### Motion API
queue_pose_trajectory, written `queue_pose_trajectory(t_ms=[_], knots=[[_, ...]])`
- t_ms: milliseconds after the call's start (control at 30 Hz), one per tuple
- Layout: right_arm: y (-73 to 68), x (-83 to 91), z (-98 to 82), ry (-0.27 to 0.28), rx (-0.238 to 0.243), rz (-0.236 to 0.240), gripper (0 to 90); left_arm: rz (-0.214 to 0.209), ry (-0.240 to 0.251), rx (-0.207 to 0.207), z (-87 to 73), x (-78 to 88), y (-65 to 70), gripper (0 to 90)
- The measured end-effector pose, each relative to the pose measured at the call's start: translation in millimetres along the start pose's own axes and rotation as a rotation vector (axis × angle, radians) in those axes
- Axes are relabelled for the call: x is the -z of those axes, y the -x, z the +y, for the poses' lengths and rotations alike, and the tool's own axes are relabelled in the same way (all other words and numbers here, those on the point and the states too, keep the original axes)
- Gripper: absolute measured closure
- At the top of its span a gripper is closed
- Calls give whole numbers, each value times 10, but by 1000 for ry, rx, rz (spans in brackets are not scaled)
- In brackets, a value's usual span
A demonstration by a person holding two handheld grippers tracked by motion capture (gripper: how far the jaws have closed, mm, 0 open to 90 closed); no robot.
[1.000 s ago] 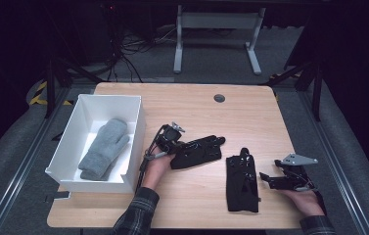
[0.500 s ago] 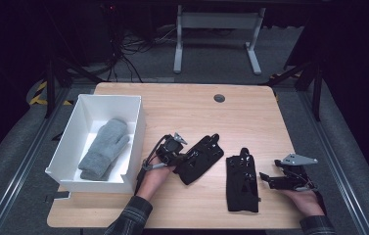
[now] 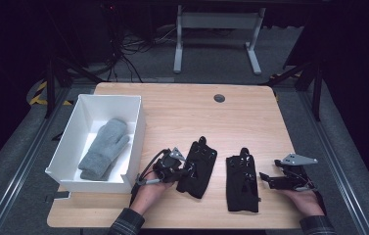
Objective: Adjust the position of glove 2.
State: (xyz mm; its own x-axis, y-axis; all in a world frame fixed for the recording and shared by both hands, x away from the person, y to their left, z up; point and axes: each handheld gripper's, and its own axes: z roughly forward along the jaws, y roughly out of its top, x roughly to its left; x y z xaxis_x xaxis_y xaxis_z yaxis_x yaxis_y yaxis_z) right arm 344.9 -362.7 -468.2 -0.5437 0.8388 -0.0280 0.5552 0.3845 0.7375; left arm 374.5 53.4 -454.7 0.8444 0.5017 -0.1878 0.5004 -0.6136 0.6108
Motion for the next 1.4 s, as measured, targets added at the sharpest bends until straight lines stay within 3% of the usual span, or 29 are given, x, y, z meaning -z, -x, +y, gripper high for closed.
queue_pose_trajectory(t_ms=[200,433,600,700,833,933,1100,1167,1400], knots=[[-1,0,0,0,0,-1,161,-32,-12,-34,-69,14,152,900],[-4,-1,1,-1,-3,-3,161,-20,14,-41,-75,67,185,898],[-64,49,35,-8,16,1,441,27,59,-29,-75,139,147,648],[-129,103,55,-7,38,62,599,58,78,-11,-85,143,94,504],[-259,179,85,2,59,136,807,74,81,7,-103,137,20,417],[-344,191,101,5,63,173,900,76,93,18,-112,125,1,355],[-424,120,126,-22,75,209,900,87,89,26,-113,94,-10,275],[-454,71,129,-43,83,218,900,89,89,26,-113,88,-11,264],[-517,-22,187,-42,76,241,900,81,94,30,-108,82,-16,254]])
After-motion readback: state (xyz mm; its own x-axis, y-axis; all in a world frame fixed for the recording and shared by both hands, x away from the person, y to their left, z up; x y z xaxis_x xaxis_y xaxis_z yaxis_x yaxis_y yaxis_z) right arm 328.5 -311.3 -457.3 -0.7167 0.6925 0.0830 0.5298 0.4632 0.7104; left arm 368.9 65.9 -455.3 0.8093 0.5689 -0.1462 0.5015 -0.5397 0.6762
